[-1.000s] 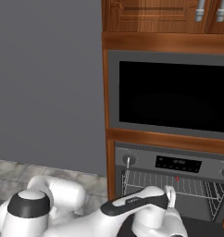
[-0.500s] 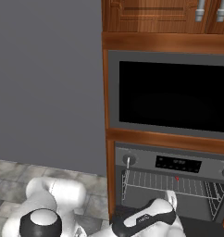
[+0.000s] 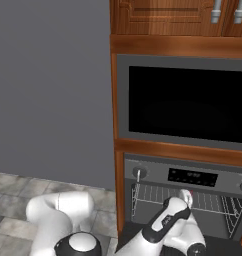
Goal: Take the fish from the oven and place it on the plate on the counter.
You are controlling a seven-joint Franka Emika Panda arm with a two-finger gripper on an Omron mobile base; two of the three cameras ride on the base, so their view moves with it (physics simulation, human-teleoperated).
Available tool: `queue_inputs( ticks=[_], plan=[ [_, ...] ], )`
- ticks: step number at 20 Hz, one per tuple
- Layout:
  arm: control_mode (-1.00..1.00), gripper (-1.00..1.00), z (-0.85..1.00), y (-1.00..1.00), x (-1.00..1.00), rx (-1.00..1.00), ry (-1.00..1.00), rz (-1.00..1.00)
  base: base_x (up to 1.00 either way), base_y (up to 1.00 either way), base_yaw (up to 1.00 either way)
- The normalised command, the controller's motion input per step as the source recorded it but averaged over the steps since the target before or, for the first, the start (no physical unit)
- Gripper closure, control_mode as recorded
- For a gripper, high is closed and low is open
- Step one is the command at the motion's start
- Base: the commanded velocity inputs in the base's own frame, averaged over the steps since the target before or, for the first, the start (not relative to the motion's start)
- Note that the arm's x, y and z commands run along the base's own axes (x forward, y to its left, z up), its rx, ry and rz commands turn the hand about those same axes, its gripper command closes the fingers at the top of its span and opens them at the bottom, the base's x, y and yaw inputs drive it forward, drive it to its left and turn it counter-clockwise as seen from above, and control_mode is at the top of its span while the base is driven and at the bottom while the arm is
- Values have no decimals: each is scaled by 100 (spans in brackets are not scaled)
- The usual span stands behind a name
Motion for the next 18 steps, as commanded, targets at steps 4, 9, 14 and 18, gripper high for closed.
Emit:
queue_inputs(
  ticks=[4, 9, 14, 18],
  plan=[
    [-100, -100, -59, -9, -2, 1, 0, 1, 0, 0, 0],
    [-100, -100, -53, -8, 1, 6, 0, 1, 0, 0, 0],
    [-100, -100, -35, -3, 15, 12, -9, 1, 0, 0, 0],
    [-100, -100, -35, -14, 16, 17, -23, 0, 0, 0, 0]
  ],
)
